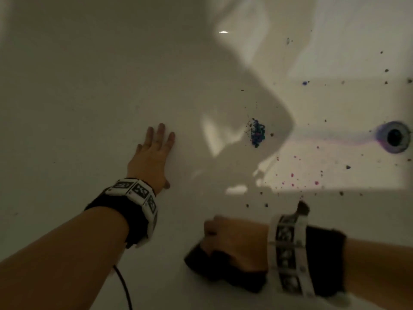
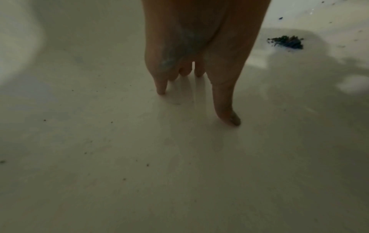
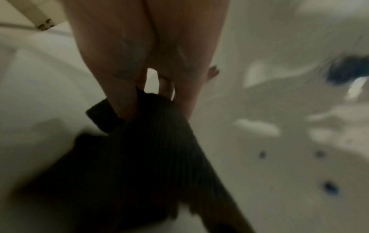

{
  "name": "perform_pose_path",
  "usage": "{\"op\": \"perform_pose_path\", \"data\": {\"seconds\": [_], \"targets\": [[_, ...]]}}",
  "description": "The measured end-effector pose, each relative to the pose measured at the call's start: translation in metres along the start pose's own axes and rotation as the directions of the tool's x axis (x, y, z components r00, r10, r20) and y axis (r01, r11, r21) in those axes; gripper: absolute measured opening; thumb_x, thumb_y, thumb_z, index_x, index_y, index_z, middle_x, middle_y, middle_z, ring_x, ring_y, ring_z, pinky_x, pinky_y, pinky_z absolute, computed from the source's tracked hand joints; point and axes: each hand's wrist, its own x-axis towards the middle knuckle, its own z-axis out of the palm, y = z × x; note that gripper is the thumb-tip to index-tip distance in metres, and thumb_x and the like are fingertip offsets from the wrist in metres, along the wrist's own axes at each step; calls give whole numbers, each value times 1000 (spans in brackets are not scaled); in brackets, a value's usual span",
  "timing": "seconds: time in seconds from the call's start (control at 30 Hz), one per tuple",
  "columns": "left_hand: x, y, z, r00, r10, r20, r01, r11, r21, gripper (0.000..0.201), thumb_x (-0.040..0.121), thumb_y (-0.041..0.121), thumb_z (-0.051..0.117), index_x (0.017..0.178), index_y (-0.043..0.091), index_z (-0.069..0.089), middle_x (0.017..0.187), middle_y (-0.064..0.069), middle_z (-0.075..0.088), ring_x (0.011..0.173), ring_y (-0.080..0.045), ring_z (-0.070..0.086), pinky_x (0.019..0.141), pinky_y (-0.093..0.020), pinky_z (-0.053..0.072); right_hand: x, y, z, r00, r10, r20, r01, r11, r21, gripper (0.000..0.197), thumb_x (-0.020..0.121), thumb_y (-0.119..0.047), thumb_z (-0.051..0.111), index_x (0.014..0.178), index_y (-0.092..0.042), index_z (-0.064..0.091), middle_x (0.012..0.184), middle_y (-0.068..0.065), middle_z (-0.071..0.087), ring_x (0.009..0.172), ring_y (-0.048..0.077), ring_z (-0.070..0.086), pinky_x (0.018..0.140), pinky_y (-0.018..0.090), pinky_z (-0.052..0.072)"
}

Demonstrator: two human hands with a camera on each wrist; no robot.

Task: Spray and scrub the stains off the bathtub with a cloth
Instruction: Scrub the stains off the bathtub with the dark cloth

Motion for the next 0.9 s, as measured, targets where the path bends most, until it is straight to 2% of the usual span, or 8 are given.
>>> {"op": "perform_pose_path", "data": {"seconds": [0.07,0.17,0.3,0.43,0.53,0.63,0.73,0.9], "targets": [[0,0,0,1000,-10,9,10,1000,-8,122,70,29,79,147,22,-16,151,-1,-30,142,-22,-21,116,-37,5,7,-2,15,993,28,116,-17,996,-93,55,85,-11,59,136,-15,38,132,15,33,116,34,36,90,47,45],[0,-2,0,1000,-6,10,6,1000,-8,123,69,30,79,146,23,-16,151,0,-29,142,-21,-21,116,-37,5,13,27,15,975,165,-152,-181,978,-103,43,92,-22,47,135,-15,41,141,16,29,123,36,33,95,45,42],[-1,1,-2,1000,-27,9,27,1000,-5,122,69,28,79,147,24,-14,152,1,-29,142,-22,-20,116,-37,8,2,84,-14,837,269,-477,-375,916,-141,51,80,-28,64,127,-14,49,135,19,39,118,39,40,97,47,42],[0,9,-5,998,-56,17,55,996,66,116,74,29,76,147,19,-14,152,-4,-27,143,-24,-17,115,-35,14,-28,114,-47,616,582,-531,-633,767,106,49,81,-14,63,126,-16,41,133,12,34,122,32,35,102,42,37],[1,19,-9,998,-25,-50,30,996,88,104,81,34,68,149,11,-7,154,-7,-21,144,-22,-13,116,-32,8,-41,84,-39,798,386,-462,-419,907,35,39,82,-17,60,120,-19,50,123,8,41,111,29,45,95,40,43],[9,39,-18,989,70,-127,-66,997,32,105,79,37,69,149,16,-6,155,-3,-18,144,-19,-12,117,-32,3,-51,43,0,993,117,-10,-118,986,-121,47,84,-12,57,129,-17,45,127,11,40,113,31,44,95,42,43],[29,64,-28,989,88,-115,-91,996,-19,116,73,42,74,148,17,-11,155,-2,-20,144,-19,-14,117,-35,2,-51,46,29,977,136,166,-113,983,-145,59,85,-10,60,138,-17,34,140,12,29,121,34,35,98,46,41],[50,91,-32,1000,5,-11,-6,999,-54,126,68,30,81,147,14,-16,152,-6,-27,142,-25,-20,116,-43,4,-42,98,10,905,382,-189,-402,912,-81,46,94,-18,47,139,-19,38,147,11,23,131,31,25,106,41,31]]}}
